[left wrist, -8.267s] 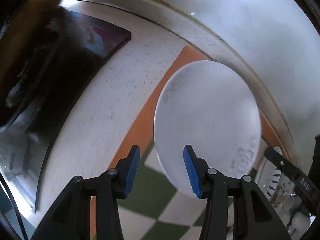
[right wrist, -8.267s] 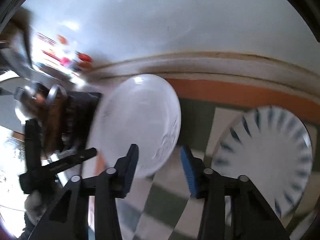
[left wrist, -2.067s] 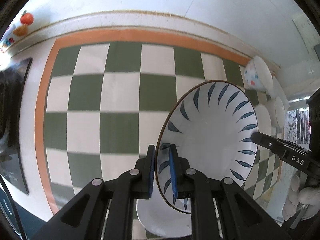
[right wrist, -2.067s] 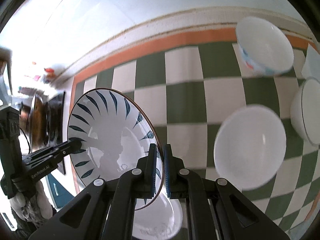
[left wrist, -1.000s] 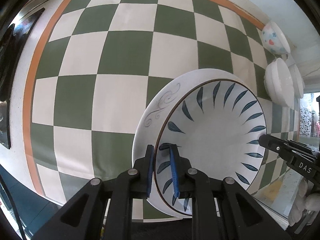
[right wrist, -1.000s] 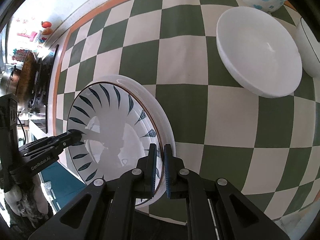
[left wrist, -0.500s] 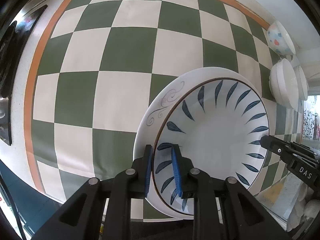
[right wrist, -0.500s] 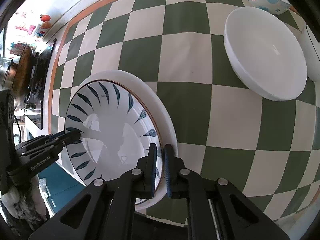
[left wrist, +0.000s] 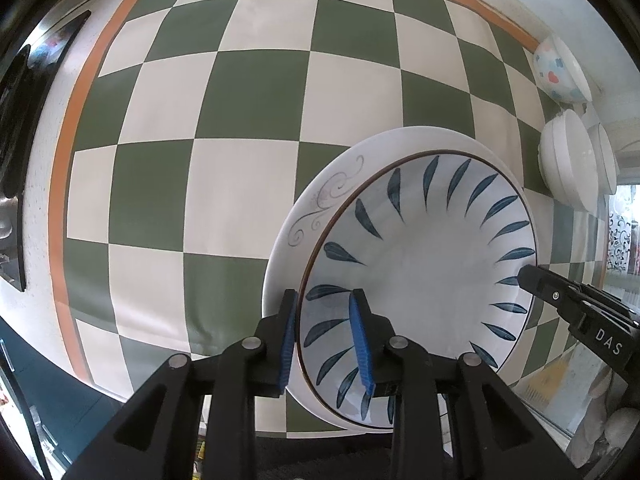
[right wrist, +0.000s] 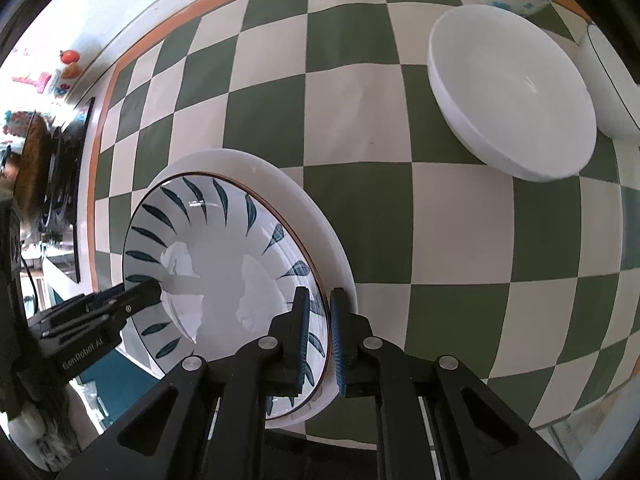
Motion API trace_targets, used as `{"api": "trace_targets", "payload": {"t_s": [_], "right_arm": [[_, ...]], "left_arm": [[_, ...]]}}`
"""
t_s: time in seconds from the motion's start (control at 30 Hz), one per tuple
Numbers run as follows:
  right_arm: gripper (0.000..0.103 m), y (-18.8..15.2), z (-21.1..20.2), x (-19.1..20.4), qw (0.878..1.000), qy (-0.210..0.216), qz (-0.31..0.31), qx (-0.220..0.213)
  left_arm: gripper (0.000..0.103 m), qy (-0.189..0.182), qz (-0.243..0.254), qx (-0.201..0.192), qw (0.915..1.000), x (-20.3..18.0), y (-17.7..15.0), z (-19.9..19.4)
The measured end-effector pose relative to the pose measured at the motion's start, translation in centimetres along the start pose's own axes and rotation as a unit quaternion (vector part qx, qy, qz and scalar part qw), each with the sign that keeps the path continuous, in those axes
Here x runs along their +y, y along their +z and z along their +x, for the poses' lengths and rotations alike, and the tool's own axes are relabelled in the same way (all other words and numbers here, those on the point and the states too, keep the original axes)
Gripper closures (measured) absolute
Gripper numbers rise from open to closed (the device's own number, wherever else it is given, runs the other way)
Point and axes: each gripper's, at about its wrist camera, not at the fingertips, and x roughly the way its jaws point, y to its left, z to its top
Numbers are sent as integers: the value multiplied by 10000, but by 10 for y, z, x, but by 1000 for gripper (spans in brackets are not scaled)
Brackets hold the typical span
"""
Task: Organize plates and bowls
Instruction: 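Open both tools and lift them away from the plate stack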
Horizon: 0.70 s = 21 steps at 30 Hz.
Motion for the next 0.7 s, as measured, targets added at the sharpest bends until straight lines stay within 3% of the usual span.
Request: {"api": "trace_targets", "payload": {"t_s": [0.37,0.53,0.6,0.7], "right_arm": [[86,2,-1,2,9998,-100,185,52],[77,1,-11,5,9997,-169,163,-62],[76,-2,-15,7,9997,-185,129,-100],[76,-7,-21,9,9996,-220,68,-178]], "left_arm": [[70,-190,50,98,9998,3,3,1],[53,-220,47,-101,9997,5,2,-12],[36,-149,102,-208,9996,4,1,-19],[25,-33,207,-411,9989,3,-5,-32]]}}
